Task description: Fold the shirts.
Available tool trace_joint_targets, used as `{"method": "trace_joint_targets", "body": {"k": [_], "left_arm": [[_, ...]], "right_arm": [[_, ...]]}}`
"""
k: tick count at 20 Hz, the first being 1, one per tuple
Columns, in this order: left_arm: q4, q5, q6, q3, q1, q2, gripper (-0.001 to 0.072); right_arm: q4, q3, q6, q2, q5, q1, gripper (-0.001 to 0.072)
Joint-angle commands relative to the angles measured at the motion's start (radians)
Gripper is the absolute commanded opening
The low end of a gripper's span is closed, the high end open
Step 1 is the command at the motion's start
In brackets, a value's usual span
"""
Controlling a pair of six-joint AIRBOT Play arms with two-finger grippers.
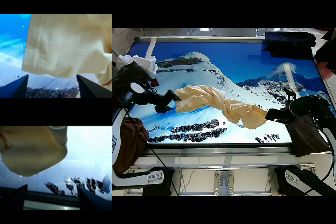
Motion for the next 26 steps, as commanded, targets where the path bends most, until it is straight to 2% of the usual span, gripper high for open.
{"method": "trace_joint_targets", "body": {"k": [1, 2, 5, 8, 11, 14, 15, 16, 17, 20, 22, 26], "left_arm": [[0.122, -0.005, 0.047, 0.000, 0.007, -0.051, 0.0693], [0.158, 0.000, 0.046, 0.000, 0.010, -0.069, 0.0693], [0.124, 0.069, 0.045, 0.000, 0.015, -0.101, 0.0692], [-0.010, 0.137, 0.058, 0.000, 0.013, -0.110, 0.0692], [-0.110, 0.126, 0.060, 0.000, 0.010, -0.133, 0.0692], [-0.113, 0.122, 0.063, 0.000, -0.024, -0.161, 0.0691], [-0.113, 0.131, 0.079, 0.000, -0.038, -0.169, 0.0627], [-0.113, 0.141, 0.082, 0.000, -0.046, -0.171, 0.0362], [-0.113, 0.152, 0.083, 0.000, -0.049, -0.171, 0.0024], [-0.113, 0.153, 0.086, 0.000, -0.042, -0.168, 0.0015], [-0.113, 0.153, 0.092, 0.000, -0.040, -0.151, 0.0015], [-0.113, 0.150, 0.113, 0.000, -0.040, -0.105, 0.0015]], "right_arm": [[0.000, 0.000, 0.000, -0.001, -0.004, 0.001, 0.0690], [0.000, -0.001, 0.000, -0.001, -0.004, 0.001, 0.0690], [0.000, -0.001, 0.000, -0.001, 0.007, 0.001, 0.0691], [0.000, -0.001, 0.000, -0.001, 0.031, 0.001, 0.0690], [0.000, -0.001, 0.000, -0.001, 0.037, 0.001, 0.0690], [0.002, -0.001, 0.002, -0.001, 0.033, 0.001, 0.0690], [0.002, -0.001, 0.002, -0.001, 0.027, 0.001, 0.0691], [0.002, -0.001, 0.008, -0.001, 0.018, 0.001, 0.0690], [0.000, -0.001, 0.020, -0.001, 0.008, 0.001, 0.0690], [-0.060, -0.003, 0.020, -0.001, 0.007, 0.001, 0.0691], [-0.089, -0.016, 0.027, -0.007, 0.079, 0.001, 0.0690], [0.003, -0.021, 0.027, -0.128, 0.244, 0.001, 0.0690]]}}
